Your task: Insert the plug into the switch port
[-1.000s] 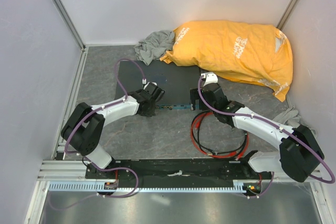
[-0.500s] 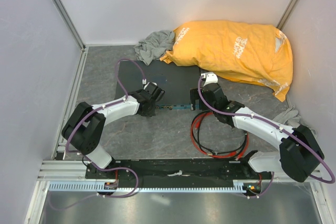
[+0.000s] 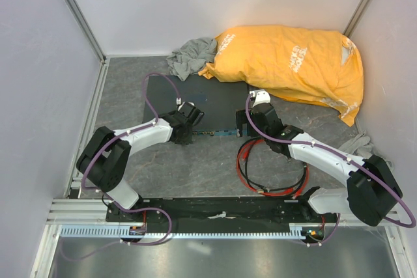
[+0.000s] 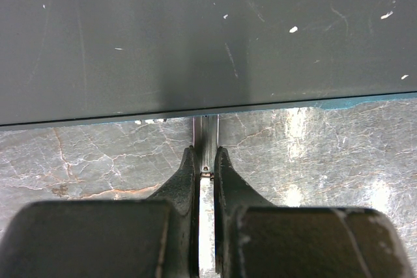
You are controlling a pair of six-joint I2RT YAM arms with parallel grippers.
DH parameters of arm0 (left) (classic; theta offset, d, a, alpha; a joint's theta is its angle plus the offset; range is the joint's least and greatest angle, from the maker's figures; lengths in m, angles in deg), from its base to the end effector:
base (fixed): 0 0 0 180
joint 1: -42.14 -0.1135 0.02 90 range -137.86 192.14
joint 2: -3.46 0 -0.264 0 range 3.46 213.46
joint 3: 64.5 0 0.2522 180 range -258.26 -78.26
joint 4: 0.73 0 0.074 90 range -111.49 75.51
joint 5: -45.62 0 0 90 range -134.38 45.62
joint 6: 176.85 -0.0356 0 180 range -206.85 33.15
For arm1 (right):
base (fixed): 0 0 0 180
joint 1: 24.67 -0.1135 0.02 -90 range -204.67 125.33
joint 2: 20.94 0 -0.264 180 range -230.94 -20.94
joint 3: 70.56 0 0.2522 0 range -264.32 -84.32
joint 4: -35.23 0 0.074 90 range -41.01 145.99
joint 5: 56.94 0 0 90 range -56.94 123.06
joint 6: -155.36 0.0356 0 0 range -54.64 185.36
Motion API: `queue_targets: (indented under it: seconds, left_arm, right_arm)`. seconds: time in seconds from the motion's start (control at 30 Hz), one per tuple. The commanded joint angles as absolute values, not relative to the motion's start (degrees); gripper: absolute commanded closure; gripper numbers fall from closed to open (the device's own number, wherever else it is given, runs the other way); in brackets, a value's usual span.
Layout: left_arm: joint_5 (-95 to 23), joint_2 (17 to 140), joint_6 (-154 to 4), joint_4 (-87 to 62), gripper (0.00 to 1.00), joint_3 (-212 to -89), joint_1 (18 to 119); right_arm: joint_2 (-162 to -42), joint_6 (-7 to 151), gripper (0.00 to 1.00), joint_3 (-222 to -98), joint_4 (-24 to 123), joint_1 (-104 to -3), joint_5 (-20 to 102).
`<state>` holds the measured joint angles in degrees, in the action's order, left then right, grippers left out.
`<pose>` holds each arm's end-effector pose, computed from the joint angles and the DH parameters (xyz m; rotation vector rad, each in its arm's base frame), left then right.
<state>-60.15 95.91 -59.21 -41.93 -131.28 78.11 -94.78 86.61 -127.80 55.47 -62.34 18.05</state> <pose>0.2494 -0.1690 0.1685 0.1179 2.6549 0.0262 0.2233 0.1607 0.2300 -0.1705 2.1967 0.2888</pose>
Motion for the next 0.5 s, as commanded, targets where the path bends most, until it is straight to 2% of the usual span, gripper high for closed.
queue_targets:
  seconds: [0.0, 0.47]
  left_arm:
    - [-62.5, 94.3, -58.8, -40.9, 0.99, -132.4, 76.8]
    - [-60.1, 92.7, -57.7, -40.7, 0.98, -129.9, 76.2]
  right_arm:
    - [-93.4, 86.8, 0.02, -127.7, 53.6, -62.6, 18.1]
    - [-93.5, 86.8, 0.02, -127.8, 53.5, -62.6, 18.1]
